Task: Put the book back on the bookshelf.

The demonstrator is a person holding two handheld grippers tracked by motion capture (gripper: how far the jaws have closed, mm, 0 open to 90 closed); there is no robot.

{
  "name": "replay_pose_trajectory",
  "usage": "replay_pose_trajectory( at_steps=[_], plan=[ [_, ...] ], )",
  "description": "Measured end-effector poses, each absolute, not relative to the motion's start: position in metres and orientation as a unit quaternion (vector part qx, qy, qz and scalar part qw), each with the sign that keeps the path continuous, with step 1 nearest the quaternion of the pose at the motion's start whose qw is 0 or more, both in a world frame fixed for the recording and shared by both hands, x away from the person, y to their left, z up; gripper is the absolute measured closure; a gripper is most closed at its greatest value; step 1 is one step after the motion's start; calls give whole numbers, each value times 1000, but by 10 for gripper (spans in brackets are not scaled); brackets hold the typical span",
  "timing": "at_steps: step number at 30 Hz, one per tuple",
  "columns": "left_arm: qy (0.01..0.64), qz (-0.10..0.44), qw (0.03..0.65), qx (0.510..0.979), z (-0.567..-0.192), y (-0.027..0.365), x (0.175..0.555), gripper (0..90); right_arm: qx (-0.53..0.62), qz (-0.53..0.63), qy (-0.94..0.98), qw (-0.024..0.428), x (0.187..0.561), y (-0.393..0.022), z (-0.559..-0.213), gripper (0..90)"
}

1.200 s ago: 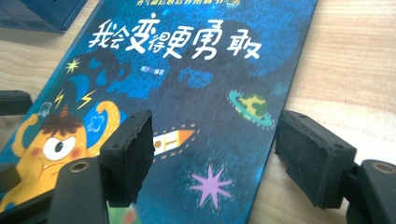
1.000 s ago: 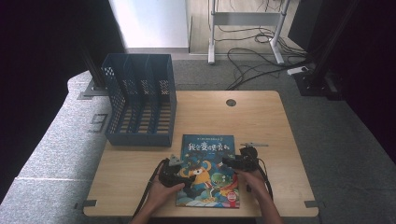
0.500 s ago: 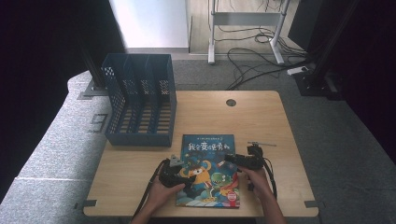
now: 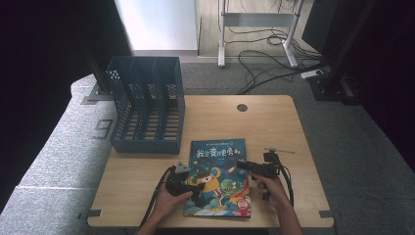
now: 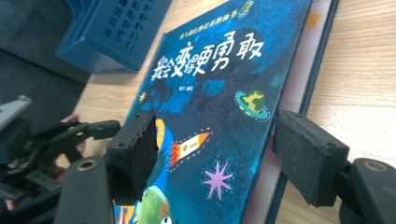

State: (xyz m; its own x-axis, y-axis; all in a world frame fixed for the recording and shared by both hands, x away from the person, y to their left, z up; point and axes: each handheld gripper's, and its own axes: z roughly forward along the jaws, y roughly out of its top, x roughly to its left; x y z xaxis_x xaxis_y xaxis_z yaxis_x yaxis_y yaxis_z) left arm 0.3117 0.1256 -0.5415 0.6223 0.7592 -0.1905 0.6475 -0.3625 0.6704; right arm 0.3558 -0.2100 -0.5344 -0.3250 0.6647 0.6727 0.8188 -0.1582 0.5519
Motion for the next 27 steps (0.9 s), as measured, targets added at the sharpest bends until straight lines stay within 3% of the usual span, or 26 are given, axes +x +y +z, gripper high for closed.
replay_pose_trajectory(
  at_steps=[5, 10, 14, 27],
  plan=[
    [432, 66, 375, 818, -541, 128, 313, 143, -557, -504, -649, 121, 355, -207, -537, 357],
    [431, 67, 375, 818, -541, 128, 313, 146, -560, -465, -685, 45, 351, -189, -532, 368],
    [431, 69, 373, 819, -541, 127, 313, 146, -556, -446, -701, 11, 349, -185, -532, 388],
    [430, 67, 373, 819, -541, 128, 313, 146, -557, -439, -705, -9, 350, -186, -532, 486]
  ],
)
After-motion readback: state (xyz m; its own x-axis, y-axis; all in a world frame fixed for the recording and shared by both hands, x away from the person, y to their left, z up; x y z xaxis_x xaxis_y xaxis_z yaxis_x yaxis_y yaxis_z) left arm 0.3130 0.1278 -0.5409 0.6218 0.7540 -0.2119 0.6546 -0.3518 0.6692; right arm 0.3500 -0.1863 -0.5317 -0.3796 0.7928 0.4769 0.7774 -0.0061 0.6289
